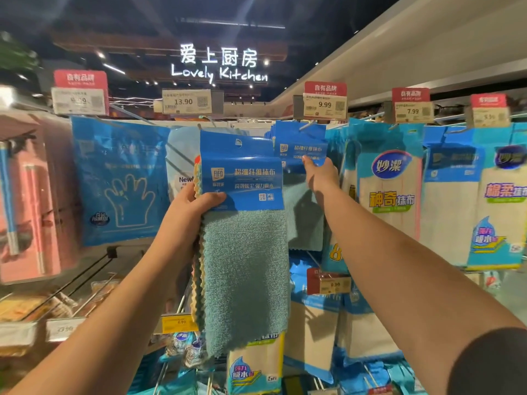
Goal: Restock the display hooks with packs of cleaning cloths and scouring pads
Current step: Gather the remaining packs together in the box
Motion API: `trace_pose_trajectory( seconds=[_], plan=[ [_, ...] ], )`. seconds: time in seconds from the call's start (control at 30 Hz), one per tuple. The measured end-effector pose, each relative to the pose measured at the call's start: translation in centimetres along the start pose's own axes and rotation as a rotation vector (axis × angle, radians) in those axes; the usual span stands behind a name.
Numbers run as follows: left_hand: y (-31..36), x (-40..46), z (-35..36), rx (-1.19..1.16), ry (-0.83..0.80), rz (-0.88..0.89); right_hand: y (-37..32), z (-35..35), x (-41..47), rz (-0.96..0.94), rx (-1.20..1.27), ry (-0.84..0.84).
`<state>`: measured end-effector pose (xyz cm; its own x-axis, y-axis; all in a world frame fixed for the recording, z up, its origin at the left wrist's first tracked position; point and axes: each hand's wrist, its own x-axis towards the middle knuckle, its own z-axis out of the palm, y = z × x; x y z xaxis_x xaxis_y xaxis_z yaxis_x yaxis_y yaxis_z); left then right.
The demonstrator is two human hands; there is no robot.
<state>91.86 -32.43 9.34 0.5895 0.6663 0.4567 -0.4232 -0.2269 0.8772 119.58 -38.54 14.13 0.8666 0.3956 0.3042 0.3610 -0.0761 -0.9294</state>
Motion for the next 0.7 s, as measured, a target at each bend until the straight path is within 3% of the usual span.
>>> trace_pose_trajectory(
  seconds=[0.3, 0.47, 0.6, 0.7],
  plan=[
    [-0.2, -0.5, 0.1, 0.007, 0.005, -0.037, 0.0, 0.3, -1.1, 0.069, -0.097, 0.001],
    [-0.7, -0.4, 0.2, -0.021, -0.003, -0.046, 1.5, -1.0, -8.4, -0.142, 0.031, 0.018],
    [-1.3, 0.0, 1.0, -0.039, -0.036, -0.069, 2.5, -2.3, -13.9, -0.051, 0.344, -0.279],
    [-1.9, 0.3, 1.7, -0.058, -0.068, -0.082, 2.6, -2.5, -14.9, -0.038, 0.361, -0.448]
  ],
)
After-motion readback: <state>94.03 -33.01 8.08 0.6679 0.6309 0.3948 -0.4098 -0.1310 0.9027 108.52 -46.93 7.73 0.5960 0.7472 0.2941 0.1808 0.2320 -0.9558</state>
